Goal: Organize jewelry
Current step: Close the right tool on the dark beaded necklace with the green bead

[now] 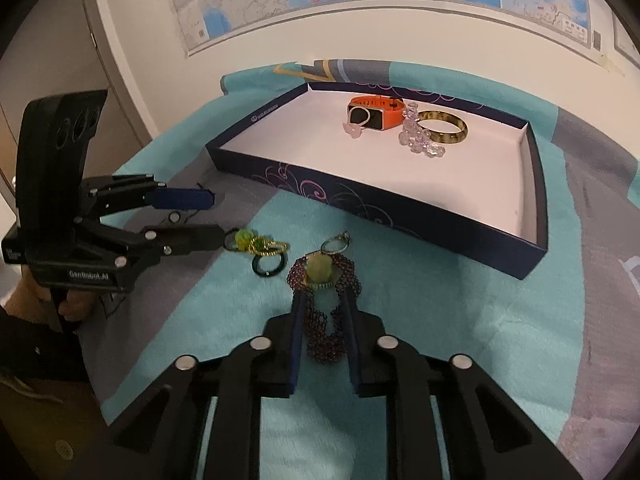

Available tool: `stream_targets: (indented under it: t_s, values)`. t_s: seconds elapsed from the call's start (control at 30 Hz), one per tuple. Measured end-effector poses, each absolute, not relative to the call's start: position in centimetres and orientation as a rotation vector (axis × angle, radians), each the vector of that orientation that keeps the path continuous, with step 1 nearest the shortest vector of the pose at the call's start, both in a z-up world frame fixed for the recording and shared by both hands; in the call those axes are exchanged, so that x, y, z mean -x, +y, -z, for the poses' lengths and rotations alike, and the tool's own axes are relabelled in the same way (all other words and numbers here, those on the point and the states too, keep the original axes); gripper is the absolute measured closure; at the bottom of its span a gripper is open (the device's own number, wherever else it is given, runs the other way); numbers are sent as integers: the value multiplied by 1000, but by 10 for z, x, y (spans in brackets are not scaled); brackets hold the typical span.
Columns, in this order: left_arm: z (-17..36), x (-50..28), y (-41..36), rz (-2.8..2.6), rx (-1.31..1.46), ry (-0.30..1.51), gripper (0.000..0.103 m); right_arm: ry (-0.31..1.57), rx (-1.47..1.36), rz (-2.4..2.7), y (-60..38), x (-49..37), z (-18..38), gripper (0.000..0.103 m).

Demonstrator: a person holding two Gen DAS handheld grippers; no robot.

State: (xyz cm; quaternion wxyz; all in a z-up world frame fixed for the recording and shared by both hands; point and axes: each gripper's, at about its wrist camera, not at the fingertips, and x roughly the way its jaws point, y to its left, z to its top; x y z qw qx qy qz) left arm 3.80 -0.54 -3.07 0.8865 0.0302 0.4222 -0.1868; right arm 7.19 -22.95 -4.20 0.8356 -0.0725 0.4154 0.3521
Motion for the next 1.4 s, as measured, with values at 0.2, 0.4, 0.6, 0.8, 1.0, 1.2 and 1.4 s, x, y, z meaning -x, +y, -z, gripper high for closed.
stream_targets:
  t_s: [0.2, 0.4, 0.6, 0.8, 1.0, 1.2, 1.4]
  values:
    - [32, -38, -5, 384, -57, 883, 47, 868, 86, -729, -243, -74, 37, 88]
    - [32, -37, -6, 384, -59, 883, 46, 892, 106, -725, -234, -82, 45, 82]
    - [33, -37, -5, 383, -53, 888, 45, 882, 91, -735, -234, -84, 44, 97]
    - [32, -34, -5, 388, -58, 881, 45, 828, 12, -799, -238, -77, 25, 103]
    - [32, -33, -5, 390, -56, 883, 45, 796, 55, -823, -233, -65, 11, 99]
    - [32, -31, -5, 395, -56, 880, 45, 893, 68, -706, -240, -86, 43, 75]
    - [33, -31, -4, 394, -44, 883, 44, 862, 166, -680, -225, -84, 45, 81]
